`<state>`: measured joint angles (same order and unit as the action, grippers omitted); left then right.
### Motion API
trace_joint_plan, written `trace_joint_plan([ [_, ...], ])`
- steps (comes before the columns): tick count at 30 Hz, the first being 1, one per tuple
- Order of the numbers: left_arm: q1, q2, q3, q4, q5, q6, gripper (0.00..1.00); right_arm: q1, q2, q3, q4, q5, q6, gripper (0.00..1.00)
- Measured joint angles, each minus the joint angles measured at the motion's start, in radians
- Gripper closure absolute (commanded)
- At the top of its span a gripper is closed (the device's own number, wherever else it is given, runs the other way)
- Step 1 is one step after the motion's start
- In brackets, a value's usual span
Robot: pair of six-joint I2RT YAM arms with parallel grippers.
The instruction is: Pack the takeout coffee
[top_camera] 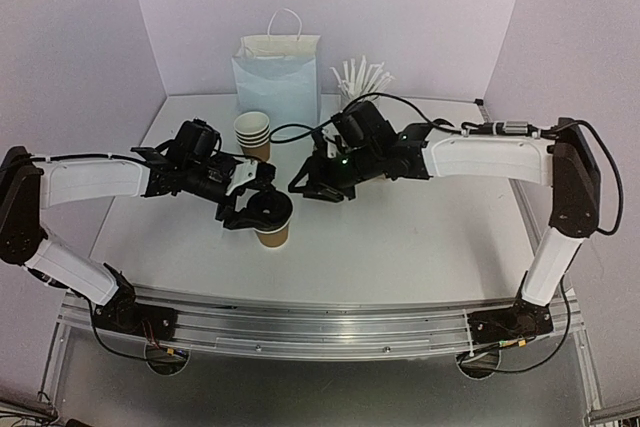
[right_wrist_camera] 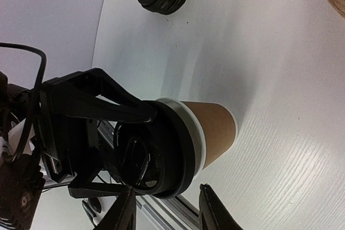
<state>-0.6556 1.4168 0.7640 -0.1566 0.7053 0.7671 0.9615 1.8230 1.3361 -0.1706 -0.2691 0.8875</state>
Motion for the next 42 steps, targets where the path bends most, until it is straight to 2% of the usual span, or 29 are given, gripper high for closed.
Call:
trace_joint_plan([
  [9, 0.0, 0.005, -0.01, 0.001, -0.015, -0.002, 0.37, 0.035, 0.073, 0.044, -0.035, -0.007, -0.015, 0.7],
  [34, 0.0, 0.017, -0.054, 0.07, -0.023, 0.021, 0.35, 0.056, 0.155, 0.183, -0.109, 0.0, -0.054, 0.71],
  [39, 0.0, 0.017, -0.058, 0.075, -0.018, 0.021, 0.32, 0.056, 0.161, 0.196, -0.129, 0.009, -0.067, 0.73],
  [42, 0.0, 0.017, -0.065, 0.088, -0.017, 0.02, 0.26, 0.056, 0.172, 0.202, -0.144, 0.01, -0.072, 0.73],
])
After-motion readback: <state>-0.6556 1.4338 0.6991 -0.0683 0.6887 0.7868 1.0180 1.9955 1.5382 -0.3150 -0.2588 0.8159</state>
